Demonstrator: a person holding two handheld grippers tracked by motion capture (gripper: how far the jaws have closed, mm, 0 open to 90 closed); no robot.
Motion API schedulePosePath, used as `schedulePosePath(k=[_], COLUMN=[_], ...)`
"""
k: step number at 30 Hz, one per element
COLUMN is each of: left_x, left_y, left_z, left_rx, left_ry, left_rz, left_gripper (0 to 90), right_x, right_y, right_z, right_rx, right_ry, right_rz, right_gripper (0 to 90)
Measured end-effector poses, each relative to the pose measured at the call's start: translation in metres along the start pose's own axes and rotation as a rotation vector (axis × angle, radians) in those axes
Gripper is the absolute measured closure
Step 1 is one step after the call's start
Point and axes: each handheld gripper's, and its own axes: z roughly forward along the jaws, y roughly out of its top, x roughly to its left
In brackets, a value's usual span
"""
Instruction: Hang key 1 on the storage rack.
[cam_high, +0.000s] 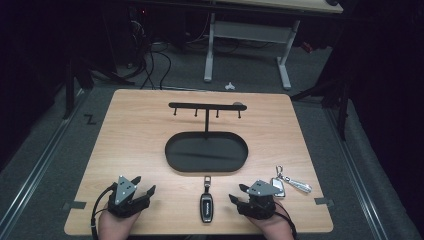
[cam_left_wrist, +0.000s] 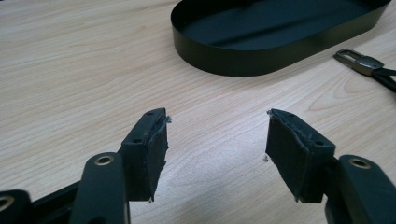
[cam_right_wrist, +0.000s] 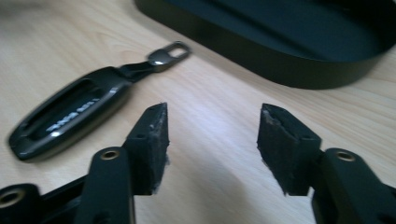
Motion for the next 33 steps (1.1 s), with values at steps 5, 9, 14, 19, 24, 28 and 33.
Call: schedulePosePath(k=[5, 9, 14, 19, 24, 28, 33], left_x=[-0.002, -0.002, -0.003, -0.004, -0.005, -0.006, -0.006], left_y=[-0.001, -0.001, -0.001, -0.001, -0.001, -0.001, -0.001], left_z=[0.001, 0.003, 0.003, 0.004, 0.005, 0.005, 0.005], left_rx=[0.003, 0.009, 0.006, 0.01, 0.014, 0.013, 0.016], left_ry=[-0.007, -0.011, -0.016, -0.017, -0.017, -0.018, -0.023], left_rz=[0.013, 0.018, 0.022, 0.026, 0.035, 0.038, 0.042], left_gripper=[38.5, 38.5, 38.4, 38.4, 38.6, 38.6, 38.6], right_x=[0.016, 0.031, 0.046, 0.059, 0.066, 0.068, 0.058], right_y=[0.005, 0.01, 0.014, 0.013, 0.01, 0.009, 0.007], right_z=[0.005, 0.007, 0.013, 0.021, 0.027, 0.029, 0.025], right_rx=[-0.008, -0.03, -0.036, -0.01, 0.034, 0.05, 0.067], right_ry=[0.066, 0.105, 0.166, 0.203, 0.213, 0.205, 0.165], right_rz=[-0.041, -0.065, -0.086, -0.134, -0.154, -0.17, -0.16], right_gripper=[66.0, 79.2, 89.7, 89.9, 89.9, 90.0, 90.0])
